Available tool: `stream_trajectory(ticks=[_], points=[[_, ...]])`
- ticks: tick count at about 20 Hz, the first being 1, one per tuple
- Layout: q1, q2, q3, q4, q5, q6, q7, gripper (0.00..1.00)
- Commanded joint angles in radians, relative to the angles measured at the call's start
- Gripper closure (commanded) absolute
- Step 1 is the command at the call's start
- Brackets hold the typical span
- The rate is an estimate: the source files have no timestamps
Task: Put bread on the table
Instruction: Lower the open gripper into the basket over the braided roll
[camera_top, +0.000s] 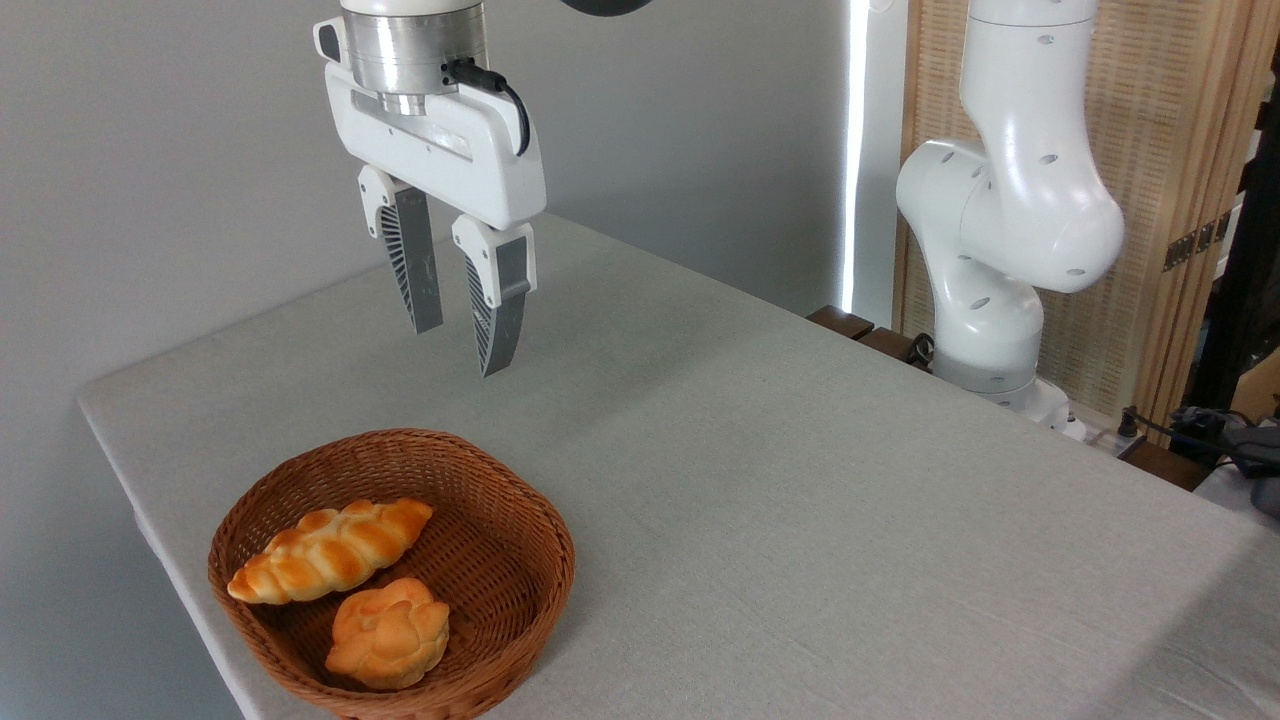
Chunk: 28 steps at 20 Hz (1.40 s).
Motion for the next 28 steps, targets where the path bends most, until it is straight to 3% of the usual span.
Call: stream_trajectory(ticks=[1, 7, 12, 16, 23, 28], points=[[0.008, 0.002, -0.003, 0.022, 0.012, -0.037, 0.007, 0.00], [0.008, 0.014, -0.011, 0.025, 0.012, -0.022, 0.007, 0.00], [0.007, 0.048, -0.012, 0.024, 0.004, 0.127, 0.006, 0.00], [-0.007, 0.071, -0.017, 0.022, 0.001, 0.181, 0.006, 0.00], [-0.008, 0.167, -0.032, 0.019, -0.003, 0.337, -0.007, 0.00], [-0.008, 0.240, -0.032, 0.016, -0.002, 0.374, -0.005, 0.00]])
